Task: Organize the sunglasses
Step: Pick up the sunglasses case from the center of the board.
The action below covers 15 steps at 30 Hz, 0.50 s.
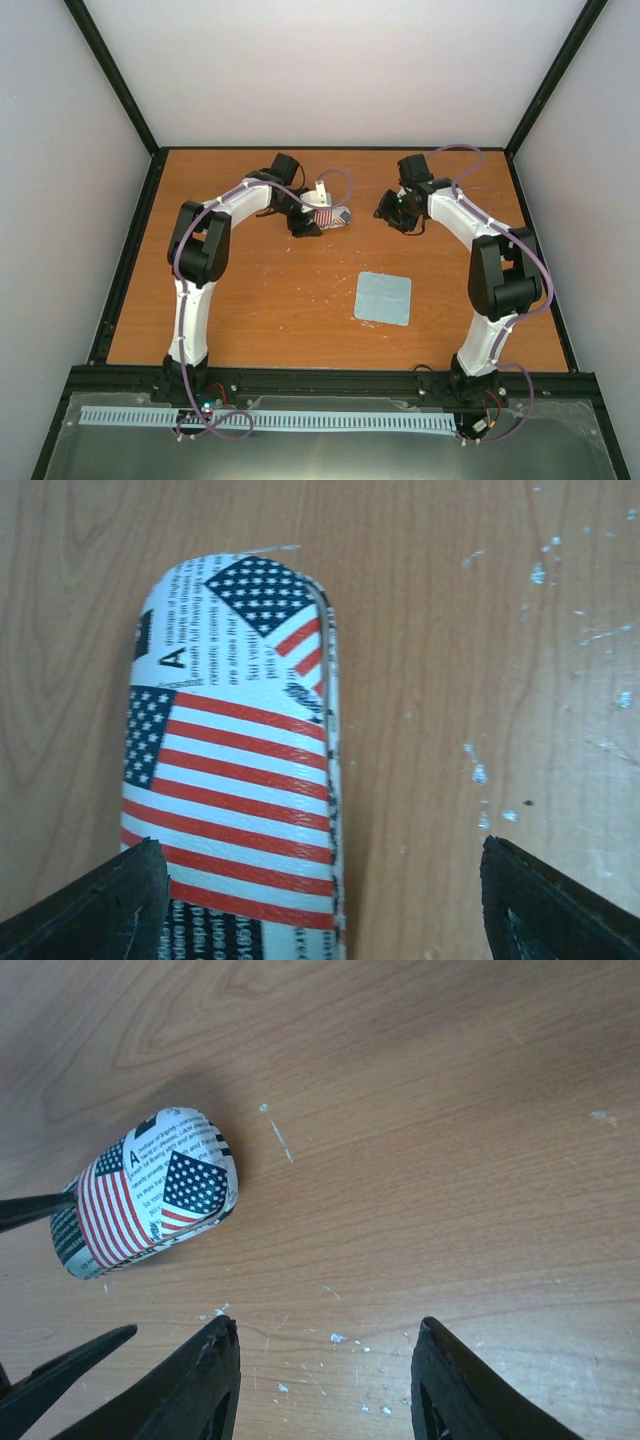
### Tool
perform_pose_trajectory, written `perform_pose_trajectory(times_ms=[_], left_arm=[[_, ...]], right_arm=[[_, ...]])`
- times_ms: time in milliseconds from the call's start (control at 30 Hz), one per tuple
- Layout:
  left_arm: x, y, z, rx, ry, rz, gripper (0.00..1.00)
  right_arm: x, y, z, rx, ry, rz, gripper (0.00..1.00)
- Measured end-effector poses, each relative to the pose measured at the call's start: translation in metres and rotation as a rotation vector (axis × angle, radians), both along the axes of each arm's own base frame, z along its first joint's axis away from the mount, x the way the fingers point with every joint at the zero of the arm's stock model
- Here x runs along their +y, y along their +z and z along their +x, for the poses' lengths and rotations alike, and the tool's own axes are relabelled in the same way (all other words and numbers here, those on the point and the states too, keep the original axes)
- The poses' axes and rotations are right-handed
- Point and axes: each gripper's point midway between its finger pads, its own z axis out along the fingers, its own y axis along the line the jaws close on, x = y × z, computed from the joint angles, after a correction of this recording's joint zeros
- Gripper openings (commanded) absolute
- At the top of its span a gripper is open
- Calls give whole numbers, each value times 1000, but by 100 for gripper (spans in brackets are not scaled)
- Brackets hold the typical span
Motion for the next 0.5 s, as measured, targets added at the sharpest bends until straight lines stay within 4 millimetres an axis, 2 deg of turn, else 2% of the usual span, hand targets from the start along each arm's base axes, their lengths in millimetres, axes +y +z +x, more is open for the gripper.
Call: perform_pose_trajectory(times_ms=[267, 367, 500], left_arm=[[-2, -8, 22, -38, 17, 28, 84], [-2, -11, 24, -39, 17, 34, 83], [-2, -17, 23, -28, 12, 41, 76]], right_arm=[[-5, 1, 5, -16, 9, 24, 47], [-5, -2, 4, -8, 16, 30, 47], [-4, -9, 4, 9, 27, 38, 47]])
